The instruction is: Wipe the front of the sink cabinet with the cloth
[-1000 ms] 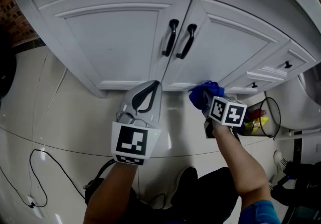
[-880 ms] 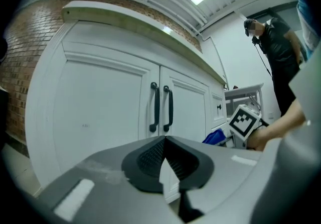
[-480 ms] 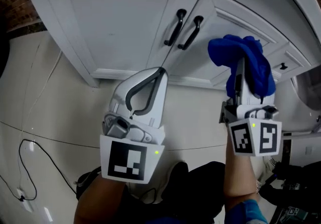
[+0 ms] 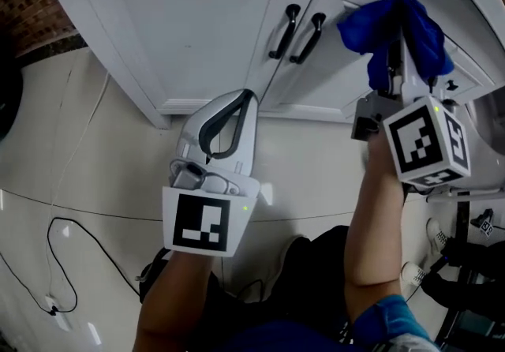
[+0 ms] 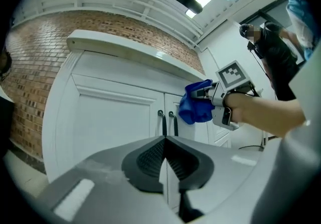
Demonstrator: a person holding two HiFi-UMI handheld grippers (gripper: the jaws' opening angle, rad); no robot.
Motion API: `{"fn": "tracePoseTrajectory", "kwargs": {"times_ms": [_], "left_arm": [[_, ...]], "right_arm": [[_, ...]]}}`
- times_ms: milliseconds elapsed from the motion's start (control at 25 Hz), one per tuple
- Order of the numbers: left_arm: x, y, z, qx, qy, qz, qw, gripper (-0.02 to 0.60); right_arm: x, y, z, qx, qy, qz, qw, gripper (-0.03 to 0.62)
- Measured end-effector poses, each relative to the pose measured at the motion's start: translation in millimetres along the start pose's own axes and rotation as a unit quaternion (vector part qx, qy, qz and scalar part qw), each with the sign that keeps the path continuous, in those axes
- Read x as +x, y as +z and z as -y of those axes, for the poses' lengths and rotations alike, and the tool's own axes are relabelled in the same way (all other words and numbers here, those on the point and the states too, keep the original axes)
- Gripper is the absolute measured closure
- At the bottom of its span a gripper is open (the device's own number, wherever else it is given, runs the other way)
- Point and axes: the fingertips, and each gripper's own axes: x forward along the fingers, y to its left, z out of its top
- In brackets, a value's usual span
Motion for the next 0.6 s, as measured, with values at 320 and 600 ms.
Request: {"fn": "tracePoseTrajectory", "kwargs": {"times_ms": [320,600], "left_arm": [[4.0,-19.1,-13.2,-0.053,0.005,-0.026,0.9982,0.58],[7.7,-33.5,-13.8,-0.045,0.004,-0.051,0.9976,0.58]], "right_arm": [[-5.4,-81.9,-3.7,-0.018,0.003,-0.105,0.994,0.53],[-18.5,-158.8,-2.8,-0.022,0.015,-0.199,0.98,0.53]]}}
